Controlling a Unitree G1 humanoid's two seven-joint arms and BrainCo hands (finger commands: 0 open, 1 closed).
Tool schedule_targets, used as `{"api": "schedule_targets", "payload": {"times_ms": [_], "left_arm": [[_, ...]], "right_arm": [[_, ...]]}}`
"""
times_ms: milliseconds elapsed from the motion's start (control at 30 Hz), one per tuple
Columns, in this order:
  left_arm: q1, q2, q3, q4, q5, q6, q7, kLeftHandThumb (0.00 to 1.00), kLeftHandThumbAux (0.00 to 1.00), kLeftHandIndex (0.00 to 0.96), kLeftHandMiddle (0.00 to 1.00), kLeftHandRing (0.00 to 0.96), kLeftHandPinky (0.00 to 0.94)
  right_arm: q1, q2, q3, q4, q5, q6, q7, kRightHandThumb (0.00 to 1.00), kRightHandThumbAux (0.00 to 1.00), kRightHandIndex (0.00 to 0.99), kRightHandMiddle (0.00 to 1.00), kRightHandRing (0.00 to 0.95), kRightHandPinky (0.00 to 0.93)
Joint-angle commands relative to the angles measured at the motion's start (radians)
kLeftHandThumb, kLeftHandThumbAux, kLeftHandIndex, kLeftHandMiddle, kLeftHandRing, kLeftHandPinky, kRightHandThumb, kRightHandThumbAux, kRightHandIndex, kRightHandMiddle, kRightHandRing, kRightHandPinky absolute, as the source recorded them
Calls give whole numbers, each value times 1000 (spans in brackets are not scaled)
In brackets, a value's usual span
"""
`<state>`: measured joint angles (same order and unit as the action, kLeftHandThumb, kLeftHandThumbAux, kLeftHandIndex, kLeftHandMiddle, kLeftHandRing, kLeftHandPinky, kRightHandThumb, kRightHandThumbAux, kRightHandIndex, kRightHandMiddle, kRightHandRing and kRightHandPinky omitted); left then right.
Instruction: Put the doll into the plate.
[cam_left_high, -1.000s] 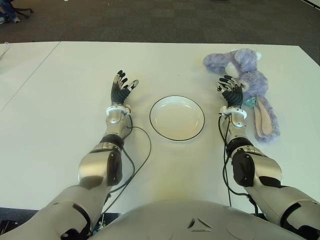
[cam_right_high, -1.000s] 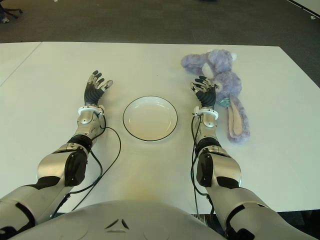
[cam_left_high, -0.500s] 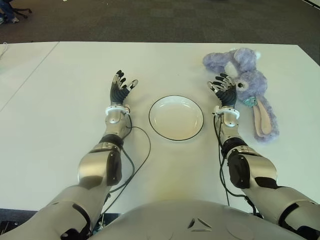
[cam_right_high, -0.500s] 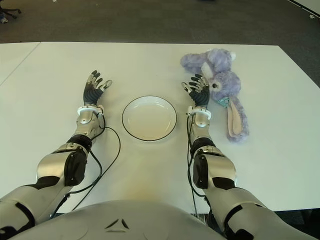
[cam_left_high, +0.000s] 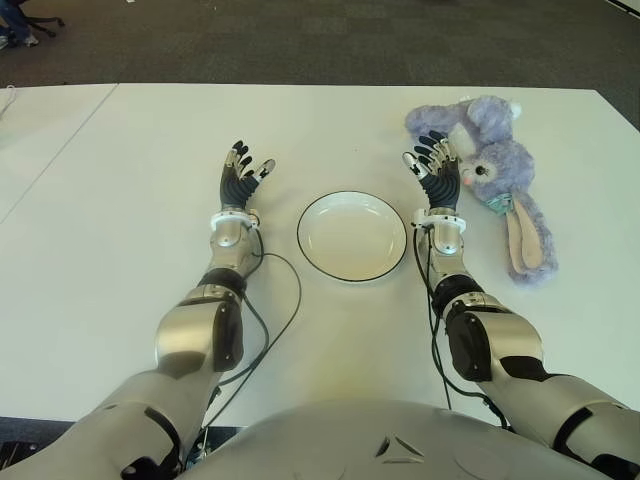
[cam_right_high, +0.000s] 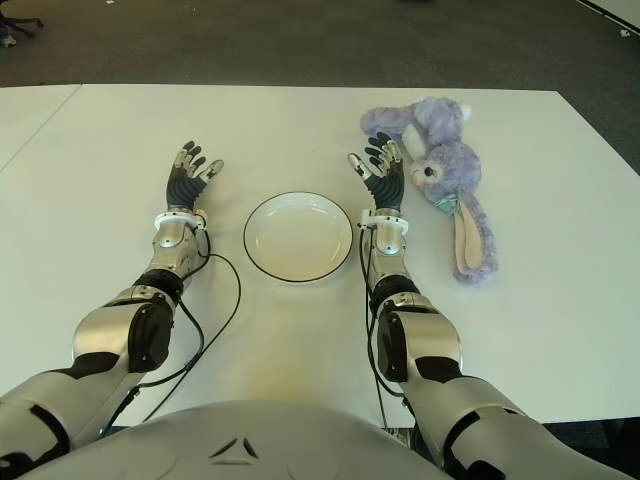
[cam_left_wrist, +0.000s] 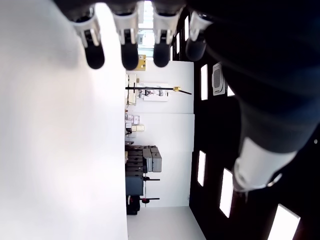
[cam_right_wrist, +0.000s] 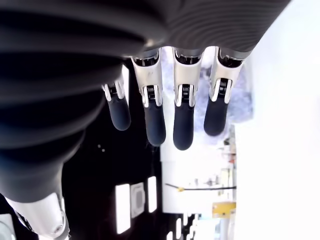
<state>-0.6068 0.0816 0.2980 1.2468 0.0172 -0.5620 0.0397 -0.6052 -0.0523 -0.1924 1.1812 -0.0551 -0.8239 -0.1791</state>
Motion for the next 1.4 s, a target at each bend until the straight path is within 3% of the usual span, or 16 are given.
{"api": "schedule_targets", "payload": {"times_ms": [33, 233, 700, 1100, 1400], "left_arm": [[183, -45, 4, 110, -8, 141, -1, 68, 715, 43, 98, 106, 131], [186, -45, 13, 111, -18, 133, -15, 82, 711, 44, 98, 106, 136], [181, -48, 7, 111, -14, 141, -4, 65, 706, 47, 93, 99, 127], [179, -44, -1, 112, -5, 146, 8, 36, 706, 44, 99, 108, 134], [180, -43, -5, 111, 0, 131, 9, 35, 689, 47, 97, 109, 129]], "right_arm": [[124, 32, 33, 13, -16, -72, 23, 147, 653, 140, 198, 195, 172], [133, 47, 47, -39, -2, -134, 48, 183, 640, 132, 193, 187, 188], [156, 62, 44, -146, 50, -180, 115, 294, 661, 129, 183, 161, 149], [171, 68, 40, -253, 50, -230, 105, 347, 645, 102, 153, 128, 140], [137, 56, 34, -358, 94, -217, 129, 390, 609, 121, 172, 147, 162]]}}
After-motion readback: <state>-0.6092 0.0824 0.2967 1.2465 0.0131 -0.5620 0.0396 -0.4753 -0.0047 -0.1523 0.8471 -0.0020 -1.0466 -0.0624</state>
